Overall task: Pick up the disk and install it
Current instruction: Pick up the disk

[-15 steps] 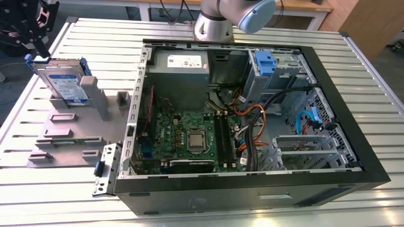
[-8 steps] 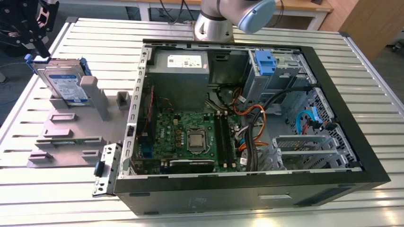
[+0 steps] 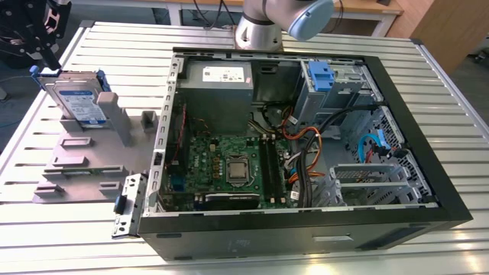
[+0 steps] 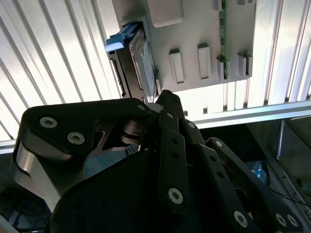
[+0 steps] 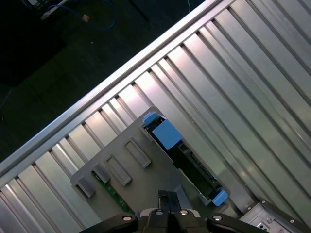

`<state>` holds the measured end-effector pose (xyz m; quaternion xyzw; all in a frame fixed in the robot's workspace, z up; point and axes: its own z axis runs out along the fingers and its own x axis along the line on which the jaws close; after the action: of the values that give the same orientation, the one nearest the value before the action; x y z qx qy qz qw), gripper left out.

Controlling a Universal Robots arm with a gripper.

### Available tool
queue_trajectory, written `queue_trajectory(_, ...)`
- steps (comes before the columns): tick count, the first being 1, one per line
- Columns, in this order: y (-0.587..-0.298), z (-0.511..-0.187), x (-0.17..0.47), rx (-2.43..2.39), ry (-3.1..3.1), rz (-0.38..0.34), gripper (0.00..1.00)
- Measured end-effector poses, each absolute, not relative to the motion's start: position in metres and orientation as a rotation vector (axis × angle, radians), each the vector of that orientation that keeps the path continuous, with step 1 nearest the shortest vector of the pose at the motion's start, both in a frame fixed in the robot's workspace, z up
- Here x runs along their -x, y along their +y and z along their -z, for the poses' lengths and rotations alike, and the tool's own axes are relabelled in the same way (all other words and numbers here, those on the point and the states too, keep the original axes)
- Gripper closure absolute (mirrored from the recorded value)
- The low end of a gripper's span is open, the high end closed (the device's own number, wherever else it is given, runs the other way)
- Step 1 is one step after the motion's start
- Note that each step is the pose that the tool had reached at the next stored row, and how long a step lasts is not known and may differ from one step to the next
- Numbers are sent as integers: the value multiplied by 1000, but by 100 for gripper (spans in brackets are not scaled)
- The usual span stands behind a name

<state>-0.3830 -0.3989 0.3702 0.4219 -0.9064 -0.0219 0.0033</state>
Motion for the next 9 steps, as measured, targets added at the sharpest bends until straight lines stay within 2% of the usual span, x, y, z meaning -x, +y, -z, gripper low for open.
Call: queue_trajectory(9,-399,-370,383,-1331,-2837,67,89)
